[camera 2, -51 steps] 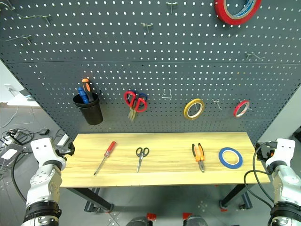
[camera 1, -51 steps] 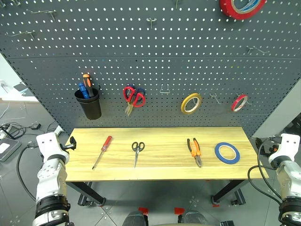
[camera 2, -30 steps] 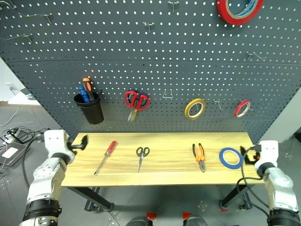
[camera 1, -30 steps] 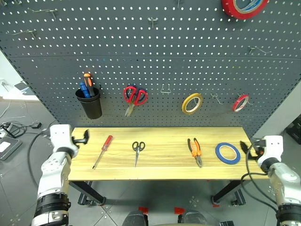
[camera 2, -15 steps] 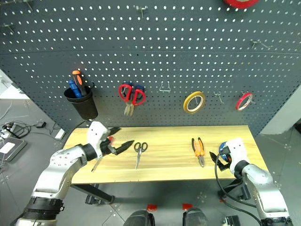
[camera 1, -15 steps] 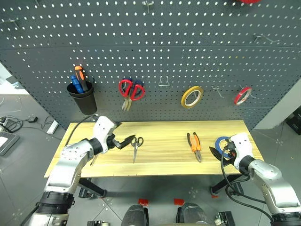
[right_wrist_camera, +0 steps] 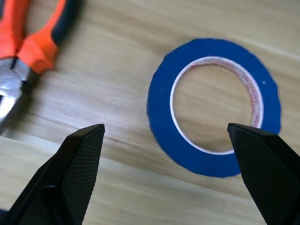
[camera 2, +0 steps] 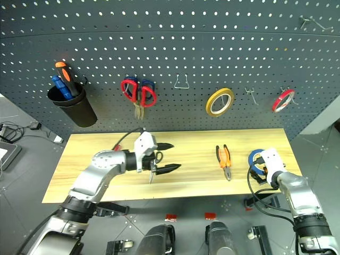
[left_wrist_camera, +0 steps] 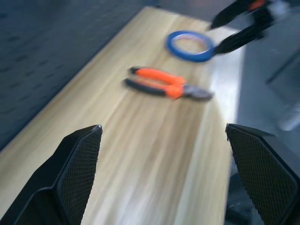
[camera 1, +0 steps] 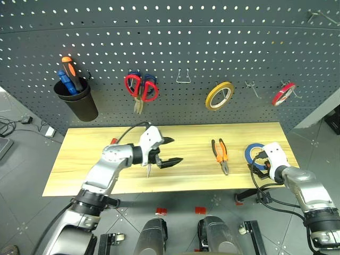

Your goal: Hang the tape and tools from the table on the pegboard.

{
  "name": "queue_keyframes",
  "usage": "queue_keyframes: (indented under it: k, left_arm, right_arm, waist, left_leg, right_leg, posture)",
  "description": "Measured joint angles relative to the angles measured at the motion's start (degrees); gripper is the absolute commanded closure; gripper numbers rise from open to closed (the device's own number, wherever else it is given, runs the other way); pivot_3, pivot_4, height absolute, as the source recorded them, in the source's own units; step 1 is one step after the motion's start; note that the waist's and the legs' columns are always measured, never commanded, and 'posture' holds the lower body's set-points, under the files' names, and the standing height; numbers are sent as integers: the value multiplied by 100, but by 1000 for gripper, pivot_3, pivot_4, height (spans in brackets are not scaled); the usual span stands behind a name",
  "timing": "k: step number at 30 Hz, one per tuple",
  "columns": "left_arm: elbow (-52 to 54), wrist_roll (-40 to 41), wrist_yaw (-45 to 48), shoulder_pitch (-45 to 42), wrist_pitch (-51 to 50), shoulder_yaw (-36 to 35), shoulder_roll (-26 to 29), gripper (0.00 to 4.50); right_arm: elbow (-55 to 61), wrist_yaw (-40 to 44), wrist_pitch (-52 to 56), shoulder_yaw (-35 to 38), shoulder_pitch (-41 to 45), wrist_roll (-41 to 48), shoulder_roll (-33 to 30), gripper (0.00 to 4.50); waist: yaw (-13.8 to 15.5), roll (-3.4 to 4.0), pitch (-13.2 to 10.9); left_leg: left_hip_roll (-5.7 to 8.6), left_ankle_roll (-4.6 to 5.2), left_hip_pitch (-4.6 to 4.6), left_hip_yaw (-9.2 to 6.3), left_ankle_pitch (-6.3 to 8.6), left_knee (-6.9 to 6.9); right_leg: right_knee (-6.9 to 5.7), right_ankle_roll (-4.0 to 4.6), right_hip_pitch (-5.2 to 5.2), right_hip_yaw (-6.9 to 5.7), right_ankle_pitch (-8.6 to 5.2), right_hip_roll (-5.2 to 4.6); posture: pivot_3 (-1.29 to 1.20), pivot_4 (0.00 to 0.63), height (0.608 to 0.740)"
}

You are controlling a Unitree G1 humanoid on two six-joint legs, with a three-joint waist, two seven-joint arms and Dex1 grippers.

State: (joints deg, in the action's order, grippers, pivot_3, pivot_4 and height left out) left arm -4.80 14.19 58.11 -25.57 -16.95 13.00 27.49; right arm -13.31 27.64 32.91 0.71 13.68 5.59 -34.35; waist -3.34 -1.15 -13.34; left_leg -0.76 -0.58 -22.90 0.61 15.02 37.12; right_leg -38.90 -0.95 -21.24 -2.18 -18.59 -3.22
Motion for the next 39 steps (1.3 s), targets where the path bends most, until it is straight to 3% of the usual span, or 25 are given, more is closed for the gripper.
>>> queue_keyframes:
  k: [9,13,20,22,27,32,35,39]
  left_arm:
    - [-198,-349,170,-332,372,579,-528,48]
    - [-235,-526,274,-338,556,705,-530,0]
    - [-270,-582,278,-358,651,736,-635,0]
    - [-271,-581,262,-359,641,729,-645,0]
    - [-198,-372,93,-366,396,506,-908,0]
    - [-129,-274,-50,-390,482,316,-1008,0]
    - [-126,-107,-177,-418,480,97,-1106,0]
    - [-126,-77,-570,-518,568,-187,-1211,0]
  right_arm:
    - [-1700,722,-625,-538,1093,-430,-124,0]
    - [-2311,1084,-453,-654,1506,-450,-122,875]
    - [-2637,1351,-637,-1029,1799,-877,-139,3302]
    - [-2424,1318,-707,-1081,1660,-960,-147,3824]
    - [-1188,1136,-927,-1036,687,-1114,-301,3835]
    - [1314,332,-1056,-63,-1160,-1311,-620,3835]
    - [2868,-549,-1630,230,-2024,-1888,-373,3835]
    - [3938,-1340,-2292,100,-2341,-2593,73,3835]
  waist:
    - [-62,-10,-199]
    - [-99,-7,-217]
    - [-143,-11,-219]
    - [-141,-11,-219]
    - [-120,-11,-219]
    - [-100,1,-219]
    - [-185,-5,-221]
    - [-217,-6,-221]
  left_leg:
    - [-2,-2,0,1,-1,7]
    - [-2,-16,-1,2,-9,8]
    - [-2,-24,0,1,-13,12]
    - [-3,-26,0,-2,-15,14]
    - [-2,-28,-4,-3,-15,17]
    - [4,-31,-9,6,-15,15]
    - [-4,-42,2,5,-20,9]
    - [-3,-56,7,4,-29,6]
  right_leg:
    - [-3,-1,-1,-2,0,0]
    - [-3,-1,0,-4,1,-2]
    - [-2,-3,4,-7,2,-3]
    - [-3,-4,7,-10,2,-3]
    - [-2,-8,7,-14,0,-5]
    - [-5,-26,-4,-7,0,-12]
    - [-9,-33,-2,-4,0,-2]
    - [-13,-45,-6,1,6,3]
  posture:
    - [-163,304,740]
    - [-169,297,740]
    - [-174,289,740]
    - [-175,286,740]
    - [-193,277,740]
    - [-232,275,740]
    - [-249,275,740]
    - [-254,275,740]
